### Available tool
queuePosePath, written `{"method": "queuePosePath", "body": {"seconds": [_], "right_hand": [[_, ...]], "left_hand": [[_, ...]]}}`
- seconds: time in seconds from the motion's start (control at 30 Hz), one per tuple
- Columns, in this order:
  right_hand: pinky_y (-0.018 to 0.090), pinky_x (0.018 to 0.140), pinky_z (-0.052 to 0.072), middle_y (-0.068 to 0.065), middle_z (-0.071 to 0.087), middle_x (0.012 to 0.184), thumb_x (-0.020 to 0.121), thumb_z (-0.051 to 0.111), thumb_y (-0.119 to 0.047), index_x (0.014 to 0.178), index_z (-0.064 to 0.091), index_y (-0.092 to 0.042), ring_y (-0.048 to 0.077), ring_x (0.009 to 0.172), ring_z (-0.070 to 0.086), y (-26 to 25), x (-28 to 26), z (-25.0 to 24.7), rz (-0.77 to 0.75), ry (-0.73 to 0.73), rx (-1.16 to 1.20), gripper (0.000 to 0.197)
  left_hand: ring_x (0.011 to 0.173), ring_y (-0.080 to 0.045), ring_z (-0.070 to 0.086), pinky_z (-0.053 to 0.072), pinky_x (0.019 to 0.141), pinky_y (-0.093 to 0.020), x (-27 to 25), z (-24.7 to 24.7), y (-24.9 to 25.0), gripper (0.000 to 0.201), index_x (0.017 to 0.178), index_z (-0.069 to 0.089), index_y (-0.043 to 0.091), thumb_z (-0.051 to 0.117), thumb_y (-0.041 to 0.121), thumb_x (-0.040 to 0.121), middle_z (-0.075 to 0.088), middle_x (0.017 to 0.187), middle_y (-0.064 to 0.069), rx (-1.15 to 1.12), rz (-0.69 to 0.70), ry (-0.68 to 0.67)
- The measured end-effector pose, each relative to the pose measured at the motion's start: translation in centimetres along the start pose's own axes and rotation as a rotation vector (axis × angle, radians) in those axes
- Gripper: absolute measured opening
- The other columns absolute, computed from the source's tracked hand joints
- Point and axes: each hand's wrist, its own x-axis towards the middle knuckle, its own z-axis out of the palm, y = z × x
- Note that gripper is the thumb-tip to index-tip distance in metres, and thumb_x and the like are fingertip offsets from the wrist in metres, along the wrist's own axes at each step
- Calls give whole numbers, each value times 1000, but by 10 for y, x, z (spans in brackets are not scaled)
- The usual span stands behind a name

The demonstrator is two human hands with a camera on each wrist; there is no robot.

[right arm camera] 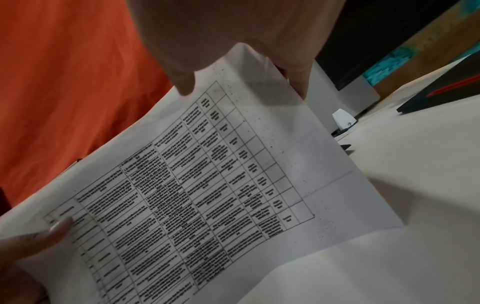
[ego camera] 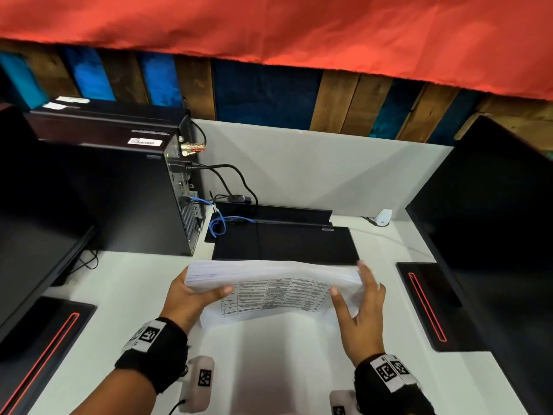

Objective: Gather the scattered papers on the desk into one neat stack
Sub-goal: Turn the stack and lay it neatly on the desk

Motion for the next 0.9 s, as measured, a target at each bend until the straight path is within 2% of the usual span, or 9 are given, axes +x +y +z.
{"method": "queuePosePath", "body": {"seconds": [0.13, 0.27, 0.37, 0.43, 0.5, 0.57, 0.63, 0.77, 0.9], "right_hand": [[1, 88, 38, -15, 25, 135, 85, 66, -34, 122, 40, -58, -24, 113, 33, 1, 1, -1, -35, 10, -60, 51], [4, 97, 35, -12, 25, 142, 91, 58, -28, 121, 49, -53, -24, 119, 30, 3, 0, -1, -69, 25, -60, 40], [6, 101, 34, -13, 29, 141, 95, 53, -22, 128, 46, -50, -22, 122, 31, 1, 0, -2, -58, 35, -43, 44], [6, 104, 34, -13, 36, 141, 93, 57, -17, 140, 33, -45, -14, 128, 36, 7, 1, -1, 3, 53, 70, 60], [10, 98, 43, -15, 48, 135, 89, 62, -9, 144, 26, -41, -6, 124, 49, 12, 2, -1, 161, 63, 306, 73], [19, 93, 48, -9, 60, 123, 85, 66, -3, 135, 40, -28, 8, 117, 59, 16, 3, -1, 266, 29, 391, 62], [33, 97, 48, 1, 64, 120, 83, 66, 4, 129, 47, -19, 21, 116, 60, 16, 3, -2, 312, 26, 422, 54], [37, 99, 47, 0, 65, 114, 80, 64, 10, 119, 51, -25, 20, 112, 61, 11, 7, -7, 318, 3, 459, 53], [28, 103, 44, -12, 57, 121, 84, 60, 10, 135, 36, -33, 13, 119, 56, 7, 11, -8, 226, 24, 419, 71]], "left_hand": [[90, -18, 73, 56, 65, -16, 7, -4, -3, 56, 107, 65, 1, 83, -11, 55, 78, 89, -4, 31, -24, -37], [85, -13, 73, 56, 66, -16, 11, -4, -4, 67, 109, 64, 3, 87, -1, 46, 77, 95, -6, -2, -26, -50], [88, -20, 73, 56, 65, -16, 12, -5, -5, 69, 108, 65, 4, 90, -1, 44, 77, 93, -6, -27, -30, -54], [92, -26, 70, 56, 64, -16, 12, -4, -6, 55, 106, 67, 2, 84, -10, 54, 78, 87, -3, -24, -34, -52], [95, -28, 70, 56, 67, -18, 11, -5, -6, 51, 104, 68, 2, 83, -12, 57, 78, 89, -4, -13, -39, -58], [95, -26, 71, 55, 73, -25, 11, -7, -6, 62, 104, 69, 3, 90, 2, 46, 77, 95, -9, -2, -48, -68], [95, -27, 71, 54, 80, -33, 12, -8, -8, 75, 104, 70, 4, 91, 18, 33, 77, 97, -11, -2, -71, -66], [98, -29, 70, 52, 90, -39, 13, -9, -9, 83, 104, 71, 5, 94, 24, 27, 76, 99, -14, -13, -81, -84], [99, -30, 70, 52, 91, -41, 13, -10, -7, 80, 103, 71, 5, 93, 24, 28, 76, 99, -14, -1, -85, -99]]}}
